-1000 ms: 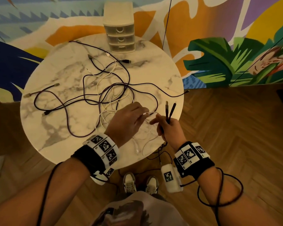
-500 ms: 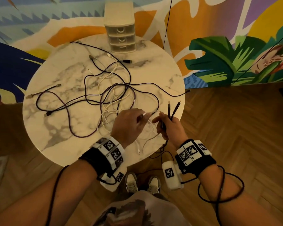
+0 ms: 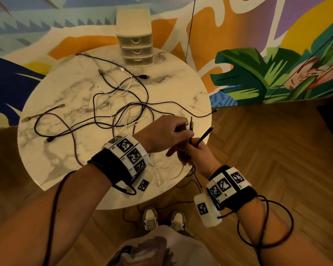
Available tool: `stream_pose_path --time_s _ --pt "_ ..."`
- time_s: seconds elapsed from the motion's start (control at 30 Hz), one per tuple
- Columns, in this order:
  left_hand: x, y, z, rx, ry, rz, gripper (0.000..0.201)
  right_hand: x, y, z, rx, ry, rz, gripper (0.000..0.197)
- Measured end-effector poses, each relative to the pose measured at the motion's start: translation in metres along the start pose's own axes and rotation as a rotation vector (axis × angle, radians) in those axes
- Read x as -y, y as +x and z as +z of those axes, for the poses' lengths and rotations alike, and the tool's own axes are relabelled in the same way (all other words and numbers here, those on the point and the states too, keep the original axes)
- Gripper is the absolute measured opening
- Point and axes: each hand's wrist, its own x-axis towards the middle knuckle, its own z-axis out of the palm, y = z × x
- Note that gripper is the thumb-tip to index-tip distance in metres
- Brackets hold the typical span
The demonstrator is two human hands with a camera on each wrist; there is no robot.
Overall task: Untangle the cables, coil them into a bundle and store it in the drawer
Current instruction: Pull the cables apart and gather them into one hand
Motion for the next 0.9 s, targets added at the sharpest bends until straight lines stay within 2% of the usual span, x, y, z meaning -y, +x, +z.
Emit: stream_pose_path --time_s 0.13,0.23,0.33,0.47,0.53,0.67,0.73,0.8,0.87,0.9 --pt "0.002 -0.001 0.002 -0.081 -0.077 0.039 0.021 0.001 0.0 0.003 0.006 -0.033 0.0 0.037" --pt "0.005 -0.003 0.003 -0.105 -0.111 0.048 0.021 0.0 0.001 0.006 -0.006 -0.086 0.004 0.044" --pt "0.006 -0.006 0.008 -0.14 -0.157 0.039 0.009 0.001 0.001 0.006 -0.002 -0.1 0.02 0.047" --pt "0.003 -0.011 0.014 -0.159 -0.302 0.02 0.024 0.007 -0.001 0.006 0.06 -0.115 0.066 0.041" --pt "0.001 -0.012 0.017 -0.15 -0.28 0.055 0.026 0.009 -0.001 0.004 0.058 -0.115 0.063 0.037" --pt "-0.003 -0.013 0.019 -0.112 -0.271 0.119 0.029 0.005 0.003 -0.001 0.049 -0.245 0.082 0.063" --pt "-0.007 -0.013 0.019 -0.105 -0.257 0.133 0.03 0.002 0.007 -0.002 0.063 -0.286 0.089 0.054" --pt "-0.006 -0.011 0.018 -0.157 -0.25 0.134 0.032 0.002 0.011 -0.001 -0.009 -0.263 0.046 0.038" --pt "0.005 -0.009 0.018 -0.271 -0.308 0.057 0.032 0.001 0.015 -0.003 -0.177 -0.225 0.003 0.042" --pt "0.012 -0.009 0.019 -0.295 -0.36 -0.027 0.034 0.002 0.016 -0.005 -0.284 -0.177 -0.016 0.046"
